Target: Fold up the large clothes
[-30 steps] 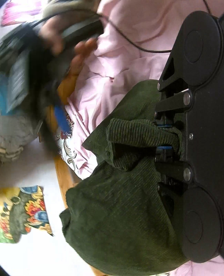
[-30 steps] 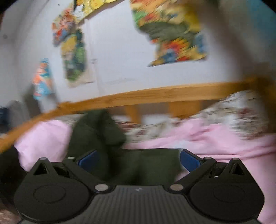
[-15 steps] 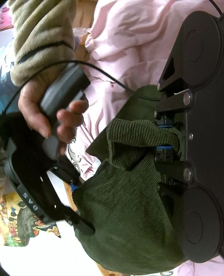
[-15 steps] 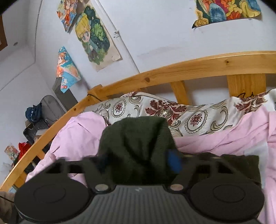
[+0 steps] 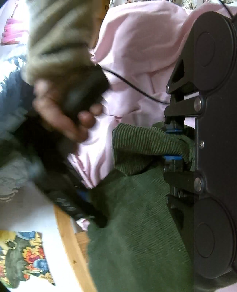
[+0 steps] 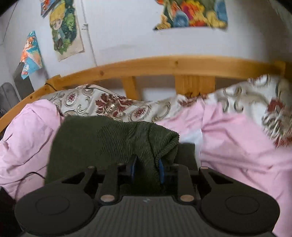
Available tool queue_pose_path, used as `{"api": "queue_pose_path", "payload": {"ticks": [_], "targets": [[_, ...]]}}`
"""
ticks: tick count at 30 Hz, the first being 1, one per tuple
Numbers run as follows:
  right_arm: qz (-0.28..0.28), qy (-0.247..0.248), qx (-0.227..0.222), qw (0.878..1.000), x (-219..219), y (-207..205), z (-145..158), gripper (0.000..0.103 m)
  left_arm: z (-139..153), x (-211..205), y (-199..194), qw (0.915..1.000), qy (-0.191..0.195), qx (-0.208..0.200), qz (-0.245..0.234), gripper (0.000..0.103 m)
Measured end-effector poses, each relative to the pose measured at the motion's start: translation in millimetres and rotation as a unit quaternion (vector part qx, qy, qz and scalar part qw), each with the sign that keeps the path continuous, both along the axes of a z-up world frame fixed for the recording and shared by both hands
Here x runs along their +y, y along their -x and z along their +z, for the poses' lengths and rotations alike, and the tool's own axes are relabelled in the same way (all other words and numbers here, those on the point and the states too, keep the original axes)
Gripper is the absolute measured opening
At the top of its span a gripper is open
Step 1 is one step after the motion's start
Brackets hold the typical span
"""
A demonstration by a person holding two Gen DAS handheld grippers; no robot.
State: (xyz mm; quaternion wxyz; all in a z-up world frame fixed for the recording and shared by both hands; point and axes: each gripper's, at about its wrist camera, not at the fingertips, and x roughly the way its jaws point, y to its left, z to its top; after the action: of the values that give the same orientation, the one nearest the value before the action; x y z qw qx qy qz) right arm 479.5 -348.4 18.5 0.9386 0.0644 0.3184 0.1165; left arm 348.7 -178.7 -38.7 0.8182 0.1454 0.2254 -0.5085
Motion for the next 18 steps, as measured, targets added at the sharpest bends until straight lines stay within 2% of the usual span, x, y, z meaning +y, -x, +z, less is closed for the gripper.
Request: {"api": "queue_pose_path", "payload": {"ticks": [2,4,6,8,10,11,12,15,16,18], "targets": [[0.011,0.001,-0.01,1.0,2,-5,-7,0.03,7,12,6,0.9998,0.017,-0.002,-0.007,0.039],[0.017,0.001,-0.016,1.0,1,-9,-12,0.032,17,35,14,0.9982,0.056,0.004,-0.022,0.07],[0.014,-0.007,-0.022,1.0,-3,-7,-15,0.033,27,59,22,0.9953,0.096,0.009,-0.006,0.078],[0.009,-0.011,-0.03,0.999,-5,-3,-17,0.033,36,88,25,0.989,0.141,0.033,0.028,0.082],[-0.003,-0.01,-0.043,0.999,-3,2,-20,0.036,40,117,17,0.979,0.166,0.057,0.105,0.088],[-0.008,-0.009,-0.049,0.999,-1,4,-21,0.037,41,126,12,0.9728,0.17,0.062,0.145,0.09],[-0.014,-0.005,-0.056,0.998,1,7,-21,0.039,41,136,3,0.9629,0.173,0.065,0.197,0.096],[-0.035,0.03,-0.08,0.996,16,15,-21,0.042,41,149,-34,0.9244,0.16,0.063,0.34,0.1],[-0.044,0.05,-0.089,0.994,22,20,-21,0.049,40,149,-49,0.9076,0.161,0.061,0.383,0.101],[-0.079,0.104,-0.112,0.985,37,28,-17,0.063,38,143,-70,0.8906,0.169,0.043,0.42,0.102]]}}
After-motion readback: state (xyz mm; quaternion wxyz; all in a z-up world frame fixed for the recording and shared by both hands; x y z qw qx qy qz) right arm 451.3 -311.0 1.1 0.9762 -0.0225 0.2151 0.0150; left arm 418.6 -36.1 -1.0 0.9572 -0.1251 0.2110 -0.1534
